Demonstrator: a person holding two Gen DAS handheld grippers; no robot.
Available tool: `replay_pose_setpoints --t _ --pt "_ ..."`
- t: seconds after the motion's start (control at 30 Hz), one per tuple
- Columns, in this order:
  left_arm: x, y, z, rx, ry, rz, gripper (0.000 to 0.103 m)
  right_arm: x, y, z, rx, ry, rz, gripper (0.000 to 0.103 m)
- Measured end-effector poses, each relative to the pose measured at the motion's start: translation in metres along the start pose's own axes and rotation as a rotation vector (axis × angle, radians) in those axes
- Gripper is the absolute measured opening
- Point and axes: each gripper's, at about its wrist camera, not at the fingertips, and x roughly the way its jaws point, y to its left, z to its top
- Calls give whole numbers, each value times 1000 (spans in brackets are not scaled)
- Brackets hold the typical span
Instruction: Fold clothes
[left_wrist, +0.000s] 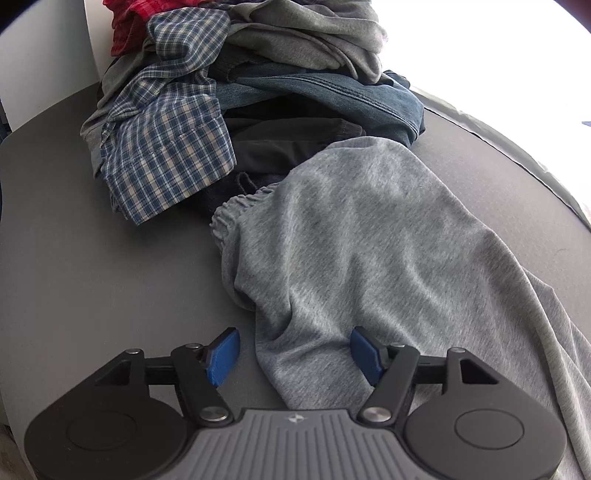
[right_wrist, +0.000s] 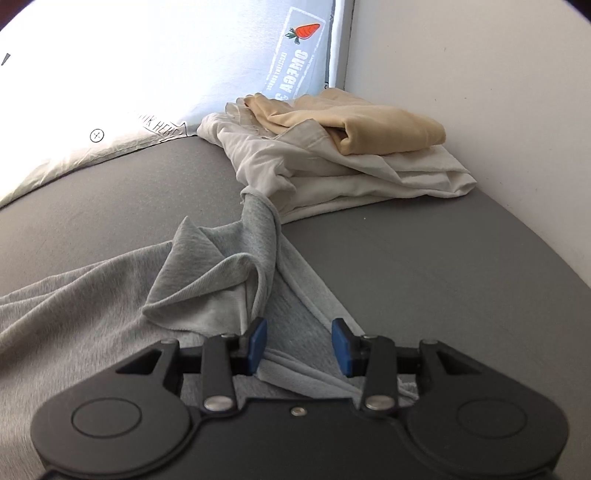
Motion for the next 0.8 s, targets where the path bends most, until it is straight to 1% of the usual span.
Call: replay_pose_setpoints --t 0.07,0.13,0.2,0.23,0.33,0.37,0.4,0.43,0.5,0.57,0.63,0.67,0.73,0.8 --pt "1 -1 0 12 -3 11 75 -1 4 -1 -44 -13 -32 38" --pt "1 2 0 0 2 7 77 3 -6 2 12 -3 -36 35" --pt "2 4 1 -17 6 -5 78 8 -21 3 94 20 -25 28" --pt "2 4 1 -11 5 -6 78 11 -26 3 112 36 -20 27" --pt "2 4 1 -12 4 -4 79 14 -34 3 78 61 37 23" --pt "2 4 1 -13 4 -3 80 14 -34 4 52 71 56 15" --pt "2 4 1 -14 3 -2 80 13 -32 4 24 76 64 2" --pt "2 3 1 -14 2 -1 80 12 -31 5 -5 78 62 1" --pt "2 3 1 -16 2 -2 80 6 -30 5 -45 60 27 1" --pt "1 2 1 -17 3 -4 80 -3 -43 5 14 32 -31 1" --pt "1 2 1 -16 0 -4 80 -8 -63 2 116 29 -68 0" --pt "1 2 0 -15 -1 -4 81 -7 -69 -1 132 43 -92 0" --pt "2 2 1 -18 -1 1 83 0 -74 -6 113 87 -153 0" --pt "2 2 2 -22 4 2 85 2 -77 -9 97 106 -182 0"
